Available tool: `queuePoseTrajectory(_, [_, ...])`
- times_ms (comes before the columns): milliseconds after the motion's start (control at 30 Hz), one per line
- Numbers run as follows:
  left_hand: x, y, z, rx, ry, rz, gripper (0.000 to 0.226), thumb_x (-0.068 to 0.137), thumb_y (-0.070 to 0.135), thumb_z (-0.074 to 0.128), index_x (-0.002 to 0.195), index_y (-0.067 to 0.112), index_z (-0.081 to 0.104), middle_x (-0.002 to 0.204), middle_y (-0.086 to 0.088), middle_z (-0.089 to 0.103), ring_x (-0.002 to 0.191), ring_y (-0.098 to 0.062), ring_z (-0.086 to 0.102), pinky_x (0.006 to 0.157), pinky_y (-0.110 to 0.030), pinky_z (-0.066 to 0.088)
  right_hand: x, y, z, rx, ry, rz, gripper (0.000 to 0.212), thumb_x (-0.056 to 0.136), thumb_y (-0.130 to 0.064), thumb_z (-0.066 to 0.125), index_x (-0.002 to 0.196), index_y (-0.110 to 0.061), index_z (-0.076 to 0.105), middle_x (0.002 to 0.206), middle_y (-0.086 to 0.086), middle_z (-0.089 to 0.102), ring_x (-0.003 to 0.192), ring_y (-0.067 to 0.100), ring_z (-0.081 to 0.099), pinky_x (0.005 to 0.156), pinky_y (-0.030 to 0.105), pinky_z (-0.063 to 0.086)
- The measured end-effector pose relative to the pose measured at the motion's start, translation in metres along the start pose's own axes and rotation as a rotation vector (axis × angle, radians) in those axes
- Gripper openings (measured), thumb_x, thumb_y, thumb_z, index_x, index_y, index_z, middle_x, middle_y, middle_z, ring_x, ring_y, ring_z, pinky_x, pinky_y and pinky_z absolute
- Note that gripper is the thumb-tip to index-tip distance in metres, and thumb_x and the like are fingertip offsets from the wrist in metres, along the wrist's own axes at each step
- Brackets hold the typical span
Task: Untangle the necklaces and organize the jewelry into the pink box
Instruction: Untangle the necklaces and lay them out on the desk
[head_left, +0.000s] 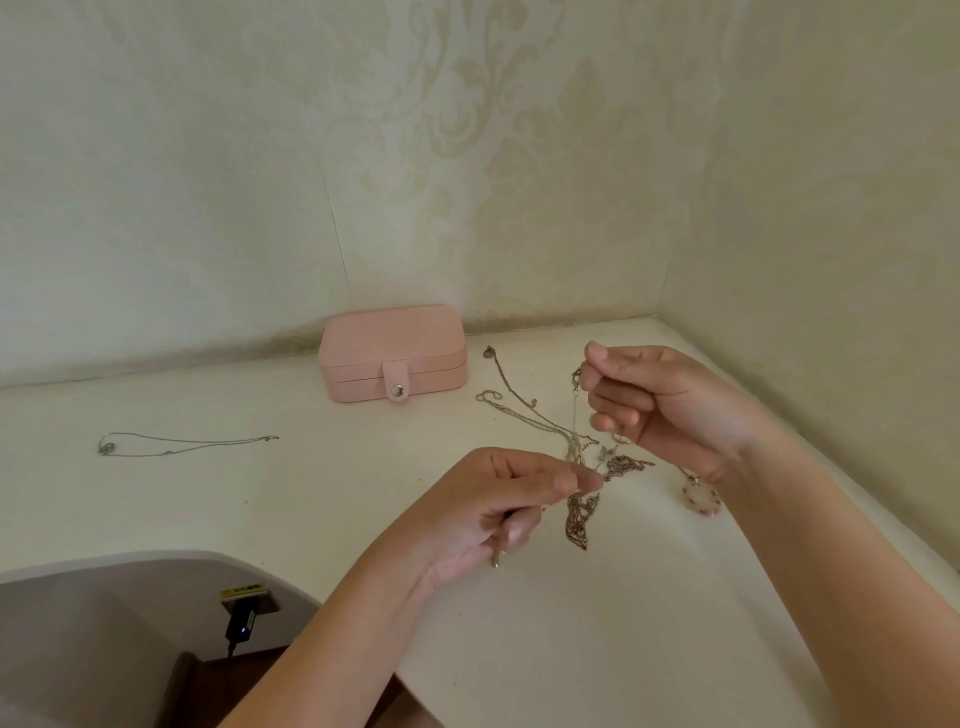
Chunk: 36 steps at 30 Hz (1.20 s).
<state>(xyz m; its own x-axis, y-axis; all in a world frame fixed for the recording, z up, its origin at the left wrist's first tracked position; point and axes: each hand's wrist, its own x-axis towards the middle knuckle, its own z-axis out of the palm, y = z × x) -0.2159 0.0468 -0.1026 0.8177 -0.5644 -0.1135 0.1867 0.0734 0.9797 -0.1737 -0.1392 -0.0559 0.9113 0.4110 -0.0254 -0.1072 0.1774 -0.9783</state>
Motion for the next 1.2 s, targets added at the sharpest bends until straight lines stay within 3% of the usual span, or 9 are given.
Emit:
queuePoseTrajectory(167, [0.002, -0.004, 0.0, 0.068, -0.018, 0.036, 0.077, 0.034, 0.057, 0.087, 0.105, 0.03, 0.073, 0.042, -0.001, 0.036, 0.04, -0.007, 0.025, 0.042, -0.011, 0.029, -0.002, -0.008, -0.008, 0.155, -0.021, 0.0, 0.028, 0.085, -0.021, 0.048, 0.08, -0.012, 0.075, 0.042, -0.007, 0.03, 0.032, 0.001, 0.021, 0.03, 0.012, 0.021])
queuePoseTrajectory(333, [0.007, -0.01, -0.003, 0.14, 0.08, 0.072, 0.079, 0.041, 0.061, 0.084, 0.114, 0.034, 0.066, 0.04, 0.01, 0.036, 0.039, -0.005, 0.032, 0.046, -0.014, 0.026, -0.005, -0.012, -0.02, 0.198, -0.014, -0.015, 0.04, 0.077, -0.007, 0.04, 0.086, -0.015, 0.077, 0.057, 0.0, 0.052, 0.029, 0.0, 0.02, 0.027, 0.01, 0.023])
queuePoseTrajectory(500, [0.013, -0.015, -0.002, 0.291, 0.229, 0.114, 0.089, 0.051, 0.04, 0.087, 0.131, 0.033, 0.048, 0.057, 0.01, 0.054, 0.048, -0.002, 0.042, 0.053, -0.014, 0.032, -0.008, -0.013, -0.025, 0.056, 0.054, -0.038, 0.039, 0.081, -0.001, 0.042, 0.086, -0.014, 0.078, 0.074, 0.002, 0.067, 0.039, 0.004, 0.011, 0.029, 0.01, 0.017])
queuePoseTrajectory(633, [0.015, -0.02, -0.004, 0.387, 0.372, 0.142, 0.103, 0.037, 0.052, 0.083, 0.13, 0.038, 0.04, 0.079, 0.018, 0.059, 0.049, 0.0, 0.04, 0.055, -0.018, 0.033, -0.013, -0.017, -0.038, -0.078, -0.009, 0.025, 0.029, 0.073, -0.006, 0.049, 0.077, -0.013, 0.077, 0.056, 0.006, 0.057, 0.037, 0.006, 0.01, 0.033, 0.015, 0.009])
queuePoseTrajectory(833, [-0.007, -0.016, -0.028, 0.937, 0.395, 0.076, 0.11, 0.042, 0.054, 0.088, 0.134, 0.039, 0.028, 0.098, 0.023, 0.048, 0.054, 0.002, 0.044, 0.057, -0.017, 0.031, -0.046, -0.027, -0.036, -0.785, -0.262, 0.298, 0.028, 0.079, -0.006, 0.05, 0.079, -0.014, 0.077, 0.069, 0.012, 0.07, 0.037, 0.011, 0.022, 0.04, 0.024, 0.016])
queuePoseTrajectory(967, [-0.027, -0.006, -0.024, 1.196, 0.213, -0.031, 0.119, 0.043, 0.062, 0.084, 0.138, 0.044, 0.014, 0.11, 0.027, 0.037, 0.071, 0.002, 0.049, 0.064, -0.015, 0.035, -0.063, -0.019, -0.013, -1.235, -0.27, 0.449, 0.021, 0.082, -0.027, 0.069, 0.103, -0.031, 0.07, 0.083, -0.004, 0.074, 0.04, 0.006, 0.046, 0.064, 0.025, 0.045])
queuePoseTrajectory(1033, [-0.031, -0.003, -0.018, 1.278, 0.163, -0.032, 0.12, 0.042, 0.066, 0.082, 0.136, 0.043, 0.012, 0.113, 0.025, 0.035, 0.077, 0.002, 0.05, 0.068, -0.018, 0.037, -0.072, -0.016, -0.002, -1.392, -0.168, 0.472, 0.05, 0.068, -0.046, 0.079, 0.112, -0.033, 0.06, 0.092, -0.011, 0.071, 0.047, 0.001, 0.056, 0.076, 0.027, 0.05])
queuePoseTrajectory(1100, [-0.034, -0.002, -0.013, 1.33, 0.131, -0.025, 0.116, 0.042, 0.069, 0.081, 0.133, 0.042, 0.013, 0.115, 0.023, 0.035, 0.08, 0.001, 0.049, 0.069, -0.021, 0.037, -0.081, -0.013, 0.009, -1.435, -0.096, 0.427, 0.076, 0.055, -0.056, 0.082, 0.119, -0.035, 0.045, 0.108, -0.019, 0.06, 0.074, 0.003, 0.063, 0.077, 0.026, 0.048])
queuePoseTrajectory(1200, [-0.038, -0.005, -0.007, 1.324, 0.115, -0.027, 0.114, 0.044, 0.068, 0.081, 0.132, 0.04, 0.015, 0.117, 0.022, 0.034, 0.087, -0.001, 0.05, 0.073, -0.023, 0.039, -0.091, -0.003, 0.013, -1.506, -0.068, 0.332, 0.101, 0.05, -0.059, 0.083, 0.131, -0.031, 0.029, 0.124, -0.016, 0.044, 0.109, 0.012, 0.051, 0.08, 0.026, 0.041])
